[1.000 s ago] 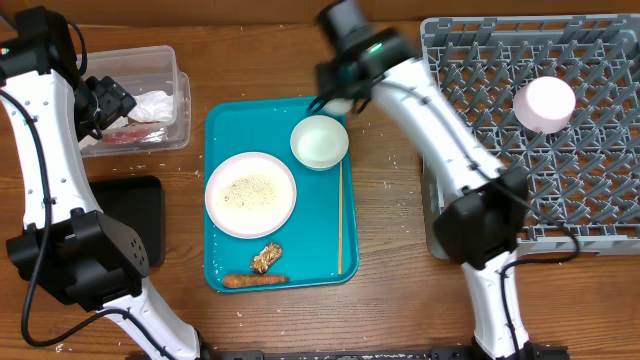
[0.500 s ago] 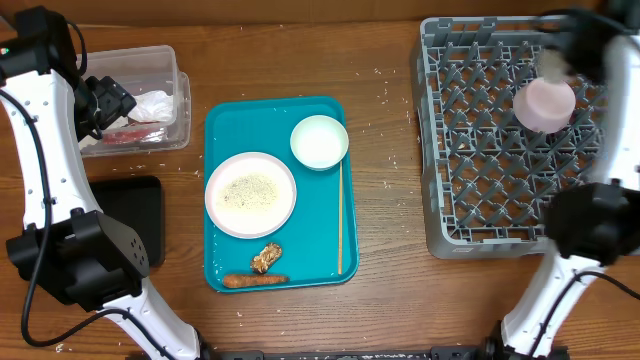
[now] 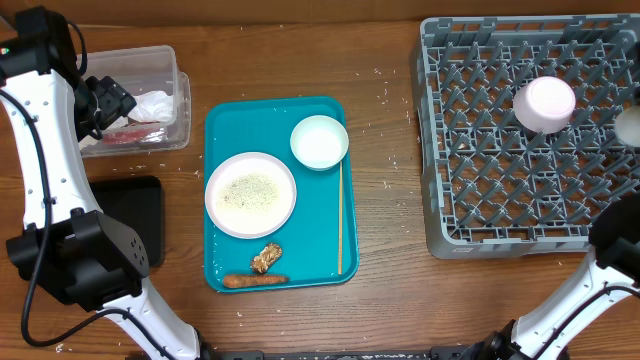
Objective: Sort waste into correct bins and load items into the dishwasher
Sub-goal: 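Carry the white cup to the rack and release it beside the bowl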
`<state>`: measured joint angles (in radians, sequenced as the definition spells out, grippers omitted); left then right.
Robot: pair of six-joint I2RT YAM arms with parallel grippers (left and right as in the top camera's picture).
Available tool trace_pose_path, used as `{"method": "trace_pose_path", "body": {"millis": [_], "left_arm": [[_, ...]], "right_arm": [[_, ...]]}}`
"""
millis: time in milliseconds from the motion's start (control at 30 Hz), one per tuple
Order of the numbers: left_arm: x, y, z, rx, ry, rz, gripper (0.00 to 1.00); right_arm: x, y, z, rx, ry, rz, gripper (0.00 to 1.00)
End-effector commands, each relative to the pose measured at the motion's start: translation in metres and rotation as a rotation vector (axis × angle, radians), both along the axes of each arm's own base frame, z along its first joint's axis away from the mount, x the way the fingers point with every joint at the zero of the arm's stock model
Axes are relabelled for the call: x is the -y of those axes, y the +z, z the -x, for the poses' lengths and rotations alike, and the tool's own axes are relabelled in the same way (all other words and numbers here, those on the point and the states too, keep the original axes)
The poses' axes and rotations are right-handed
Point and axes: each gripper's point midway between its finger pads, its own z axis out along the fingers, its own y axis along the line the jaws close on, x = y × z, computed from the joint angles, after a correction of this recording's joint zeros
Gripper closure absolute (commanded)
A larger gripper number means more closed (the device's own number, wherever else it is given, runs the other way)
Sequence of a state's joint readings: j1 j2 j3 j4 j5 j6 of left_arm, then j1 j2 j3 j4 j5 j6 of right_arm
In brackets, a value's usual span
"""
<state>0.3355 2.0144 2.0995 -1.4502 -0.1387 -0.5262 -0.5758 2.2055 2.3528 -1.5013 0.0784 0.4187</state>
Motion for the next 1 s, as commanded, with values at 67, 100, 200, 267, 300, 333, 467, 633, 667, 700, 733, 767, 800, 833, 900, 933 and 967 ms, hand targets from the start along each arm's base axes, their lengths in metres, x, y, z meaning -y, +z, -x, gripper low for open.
{"method": "trace_pose_path", "body": {"millis": [67,100,200,267,300,333,467,633,667,700,733,767,800,833,900,933,967], "left_arm": [[0.002,-0.005,-0.001,-0.007,0.021,0.012,0.0],[0.002,-0.005,-0.001,-0.007,0.021,0.012,0.0],[0.002,-0.005,-0.001,-0.007,0.021,0.012,0.0],[0.002,-0.005,-0.001,-0.007,0.021,0.012,0.0],[0.002,-0.005,-0.001,-0.007,0.021,0.012,0.0],[0.002,-0.005,-0.001,-0.007,0.021,0.012,0.0],[0.002,-0.005,-0.001,-0.007,0.021,0.012,0.0],[0.002,-0.005,-0.001,-0.007,0.021,0.012,0.0],[0.002,-0.005,-0.001,-0.007,0.021,0.012,0.0],[0.002,-0.005,-0.001,-0.007,0.021,0.012,0.0],[0.002,-0.005,-0.001,-0.007,0.021,0.012,0.0],[0.002,-0.005,-0.001,-0.007,0.021,0.012,0.0],[0.002,-0.005,-0.001,-0.007,0.021,0.012,0.0],[0.002,-0.005,-0.001,-0.007,0.021,0.012,0.0],[0.002,-0.005,-0.001,-0.007,0.021,0.012,0.0],[0.002,-0.005,-0.001,-0.007,0.021,0.012,0.0],[0.002,-0.005,-0.001,-0.007,0.021,0.012,0.0]], "right_arm": [[-0.022,-0.011,0.0,-0.023,0.028,-0.04,0.18],[-0.023,-0.012,0.001,-0.027,0.029,-0.042,0.15],[-0.024,-0.012,0.002,-0.03,0.03,-0.047,0.09],[-0.026,-0.01,0.003,-0.028,0.032,-0.056,0.08],[-0.027,-0.008,0.003,-0.029,0.032,-0.057,0.07],[-0.027,-0.005,0.004,-0.029,0.032,-0.058,0.07],[-0.033,0.016,0.007,0.004,0.039,-0.061,0.07],[-0.051,0.064,0.001,0.153,0.082,-0.082,0.08],[-0.054,0.073,0.0,0.185,0.09,-0.083,0.08],[-0.06,0.082,-0.002,0.223,0.103,-0.094,0.1],[-0.066,0.09,-0.005,0.261,0.121,-0.114,0.14],[-0.077,0.099,-0.011,0.312,0.157,-0.148,0.18],[-0.091,0.107,-0.018,0.363,0.213,-0.187,0.27],[-0.105,0.114,-0.026,0.407,0.264,-0.228,0.38],[-0.143,0.127,-0.043,0.495,0.388,-0.328,0.5],[-0.16,0.13,-0.049,0.514,0.437,-0.358,0.5],[-0.18,0.132,-0.055,0.525,0.497,-0.376,0.5]]}}
